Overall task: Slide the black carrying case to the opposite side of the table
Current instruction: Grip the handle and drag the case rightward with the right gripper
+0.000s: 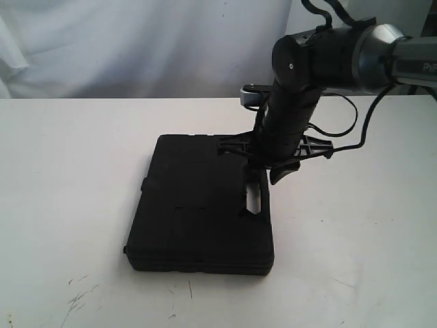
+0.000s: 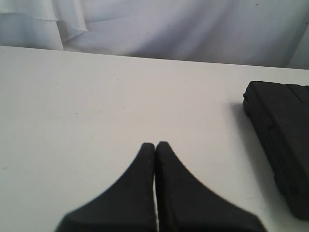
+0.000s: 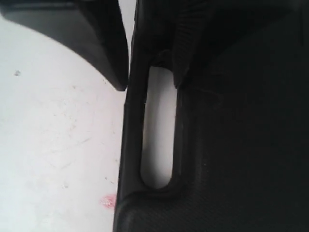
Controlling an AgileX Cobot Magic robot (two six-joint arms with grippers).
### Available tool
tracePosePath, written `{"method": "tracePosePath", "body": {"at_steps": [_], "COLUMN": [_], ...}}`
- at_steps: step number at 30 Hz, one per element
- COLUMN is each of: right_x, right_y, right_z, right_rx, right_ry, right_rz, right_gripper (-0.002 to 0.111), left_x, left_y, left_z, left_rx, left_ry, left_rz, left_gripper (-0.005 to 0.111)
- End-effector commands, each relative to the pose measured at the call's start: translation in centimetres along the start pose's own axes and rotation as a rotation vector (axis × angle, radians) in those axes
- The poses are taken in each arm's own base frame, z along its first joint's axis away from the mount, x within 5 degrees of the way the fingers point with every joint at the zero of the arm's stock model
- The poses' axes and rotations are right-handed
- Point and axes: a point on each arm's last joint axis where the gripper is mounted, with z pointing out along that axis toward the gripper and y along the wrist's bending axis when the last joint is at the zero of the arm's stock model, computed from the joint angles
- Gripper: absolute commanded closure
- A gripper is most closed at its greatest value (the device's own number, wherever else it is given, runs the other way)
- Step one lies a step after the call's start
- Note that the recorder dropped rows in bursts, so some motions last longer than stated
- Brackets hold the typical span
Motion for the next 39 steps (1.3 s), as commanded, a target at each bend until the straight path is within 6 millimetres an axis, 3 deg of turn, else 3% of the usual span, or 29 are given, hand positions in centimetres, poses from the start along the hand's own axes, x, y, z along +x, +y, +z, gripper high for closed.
{"method": "tracePosePath", "body": {"at_steps": [1, 20, 39], "right_x": [-0.5, -1.1, -1.3], "right_y": [0.4, -0.5, -0.6], "right_z": [-0.4, -0.1, 4.3], "right_rx": [-0.020, 0.028, 0.068], "right_ry": [-0.059, -0.098, -0.064], "right_rz": [-0.012, -0.001, -0.004], "right_gripper": [0.077, 0.072, 0.072], "left_x": [0.0, 0.0, 0.0], "left_y": [0.0, 0.0, 0.0], "left_z": [0.0, 0.0, 0.0], "left_rx": [-0.002, -0.002, -0.002], "left_ry": [-0.010, -0.010, -0.010], "left_rz": [-0.002, -0.002, -0.002], "left_gripper": [0.107, 0.107, 0.107]}}
